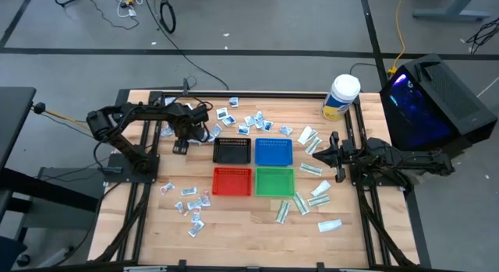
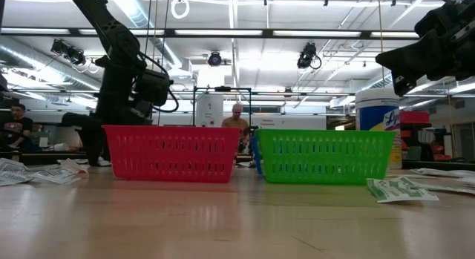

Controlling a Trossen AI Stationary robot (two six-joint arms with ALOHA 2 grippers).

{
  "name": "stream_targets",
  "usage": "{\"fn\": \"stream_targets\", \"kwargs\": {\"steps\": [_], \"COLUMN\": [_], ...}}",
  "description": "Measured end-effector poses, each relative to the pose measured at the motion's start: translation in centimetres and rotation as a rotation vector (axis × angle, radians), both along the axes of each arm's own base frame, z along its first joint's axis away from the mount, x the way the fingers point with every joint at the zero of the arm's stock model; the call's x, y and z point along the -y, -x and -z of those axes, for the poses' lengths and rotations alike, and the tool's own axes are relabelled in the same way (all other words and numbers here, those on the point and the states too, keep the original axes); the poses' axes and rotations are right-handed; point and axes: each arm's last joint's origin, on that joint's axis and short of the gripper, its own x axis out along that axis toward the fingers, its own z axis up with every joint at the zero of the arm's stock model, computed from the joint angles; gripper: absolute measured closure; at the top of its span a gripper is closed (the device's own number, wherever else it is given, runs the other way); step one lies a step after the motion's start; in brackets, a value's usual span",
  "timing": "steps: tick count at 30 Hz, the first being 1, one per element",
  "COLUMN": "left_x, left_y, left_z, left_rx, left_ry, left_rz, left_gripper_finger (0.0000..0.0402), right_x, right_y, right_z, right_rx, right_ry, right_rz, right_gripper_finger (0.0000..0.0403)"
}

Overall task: Pick & Place First Aid Supplies
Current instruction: Put the gray towelette pack into the black bin

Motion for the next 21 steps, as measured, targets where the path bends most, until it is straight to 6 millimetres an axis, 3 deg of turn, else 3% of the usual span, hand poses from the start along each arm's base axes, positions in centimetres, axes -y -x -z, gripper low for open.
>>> {"fn": "stream_targets", "kwargs": {"steps": [6, 21], "left_x": [0.0, 0.3], "left_y": [0.0, 0.1], "left_z": [0.0, -1.3], "left_rx": [-0.008, 0.016], "left_ry": [-0.010, -0.083], "left_rz": [0.002, 0.009], "left_gripper_finger": [0.0241, 0.0232], "right_x": [0.0, 0.0], "right_y": [0.0, 0.0], "right_z": [0.0, 0.0], "right_rx": [-0.001, 0.000], "right_ry": [0.000, 0.000], "right_rz": [0.000, 0.000], "right_gripper_finger": [0.0385, 0.0385]}}
